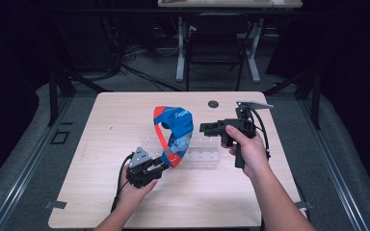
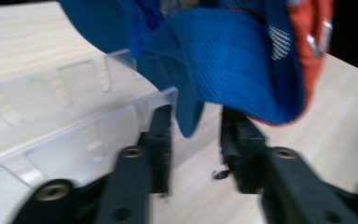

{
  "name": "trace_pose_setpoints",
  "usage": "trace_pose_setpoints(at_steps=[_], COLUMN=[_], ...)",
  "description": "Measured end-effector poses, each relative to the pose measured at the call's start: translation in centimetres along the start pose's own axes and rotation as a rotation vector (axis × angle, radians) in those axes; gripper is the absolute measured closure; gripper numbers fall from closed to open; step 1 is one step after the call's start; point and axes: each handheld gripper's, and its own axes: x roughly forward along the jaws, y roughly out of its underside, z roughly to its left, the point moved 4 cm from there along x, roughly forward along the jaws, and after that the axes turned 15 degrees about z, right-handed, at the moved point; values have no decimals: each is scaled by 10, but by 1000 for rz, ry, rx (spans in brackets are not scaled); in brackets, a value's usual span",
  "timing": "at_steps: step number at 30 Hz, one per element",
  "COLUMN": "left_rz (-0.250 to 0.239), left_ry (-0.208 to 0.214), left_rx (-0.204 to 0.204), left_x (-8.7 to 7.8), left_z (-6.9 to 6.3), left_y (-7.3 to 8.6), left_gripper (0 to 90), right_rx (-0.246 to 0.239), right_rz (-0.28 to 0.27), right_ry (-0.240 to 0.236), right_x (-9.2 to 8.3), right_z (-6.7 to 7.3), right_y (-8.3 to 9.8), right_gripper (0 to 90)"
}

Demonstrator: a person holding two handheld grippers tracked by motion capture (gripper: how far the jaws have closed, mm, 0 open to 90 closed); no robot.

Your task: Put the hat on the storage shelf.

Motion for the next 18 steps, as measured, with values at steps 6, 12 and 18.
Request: trace_pose_setpoints(at_steps=[6,12,18], left_rz=[102,133,147], left_ry=[0,-11,-51], left_rx=[22,48,73], left_x=[8,3,-11], left_z=[2,3,8], left_y=[11,23,31], left_gripper=[442,432,431], right_rx=[4,-8,-18], right_rz=[-5,-1,-17], right_ry=[-2,38,93], right_x=[-3,-4,-5], right_z=[-2,-6,-15], right_y=[1,6,17], right_gripper=[607,598,579])
